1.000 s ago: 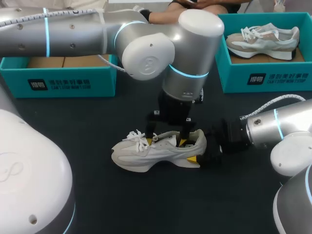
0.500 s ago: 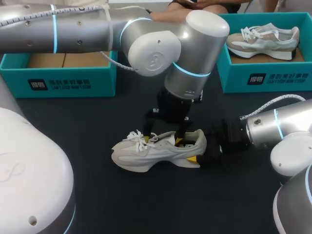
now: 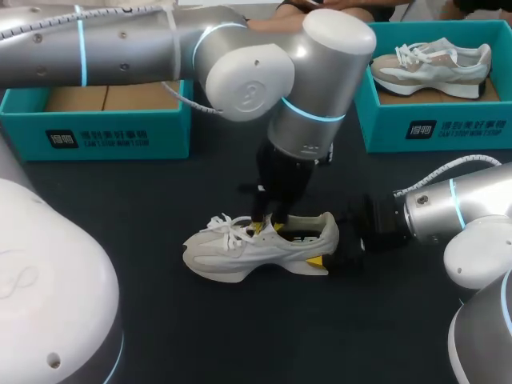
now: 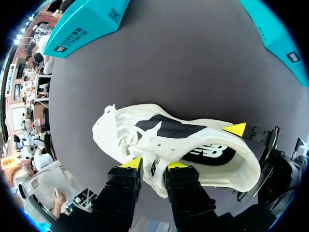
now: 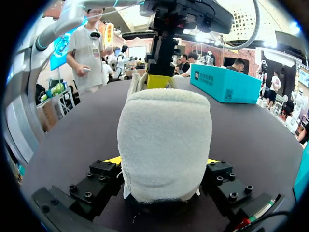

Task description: Take the shoe out of the shoebox, open the shoe tongue, remove and reinsert the insole, then place the shoe into the shoebox

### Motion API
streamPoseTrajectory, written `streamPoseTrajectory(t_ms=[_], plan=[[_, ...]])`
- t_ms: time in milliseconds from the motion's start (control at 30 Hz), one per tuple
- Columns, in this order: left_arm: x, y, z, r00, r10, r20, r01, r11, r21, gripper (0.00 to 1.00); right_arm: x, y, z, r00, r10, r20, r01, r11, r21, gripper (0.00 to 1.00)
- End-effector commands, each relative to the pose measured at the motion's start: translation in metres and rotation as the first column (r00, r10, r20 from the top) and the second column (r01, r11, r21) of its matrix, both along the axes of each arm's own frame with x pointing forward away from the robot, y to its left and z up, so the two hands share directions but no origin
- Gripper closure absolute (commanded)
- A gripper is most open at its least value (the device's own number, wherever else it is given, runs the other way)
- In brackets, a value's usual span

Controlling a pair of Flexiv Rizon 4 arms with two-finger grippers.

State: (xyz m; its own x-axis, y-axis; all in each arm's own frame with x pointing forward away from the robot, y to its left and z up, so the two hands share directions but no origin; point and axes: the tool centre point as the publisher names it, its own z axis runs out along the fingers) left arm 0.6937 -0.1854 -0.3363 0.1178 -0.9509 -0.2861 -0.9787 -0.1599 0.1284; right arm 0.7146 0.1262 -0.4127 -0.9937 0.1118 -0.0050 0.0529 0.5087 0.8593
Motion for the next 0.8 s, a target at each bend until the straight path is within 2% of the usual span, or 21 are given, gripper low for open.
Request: streamPoseTrajectory(t_ms=[33,367,567,800], plan=[[-0.010,0.000,0.012,0.998,0.041,0.049,-0.041,0.999,0.000,1.00,0.001,0.004,-0.006,1.000,-0.003,0.000,0.003,1.000,-0.006,1.00],[-0.020,0.004,0.034,0.995,0.038,0.093,-0.034,0.998,-0.045,1.00,0.001,0.004,-0.006,1.000,-0.003,0.000,0.003,1.000,-0.006,1.00],[-0.024,0.018,0.045,0.992,0.023,0.127,-0.016,0.998,-0.056,1.00,0.001,0.004,-0.006,1.000,-0.003,0.000,0.003,1.000,-0.006,1.00],[-0.026,0.036,0.038,0.983,-0.084,0.165,0.092,0.995,-0.044,1.00,0.001,0.004,-0.006,1.000,-0.003,0.000,0.003,1.000,-0.006,1.00]])
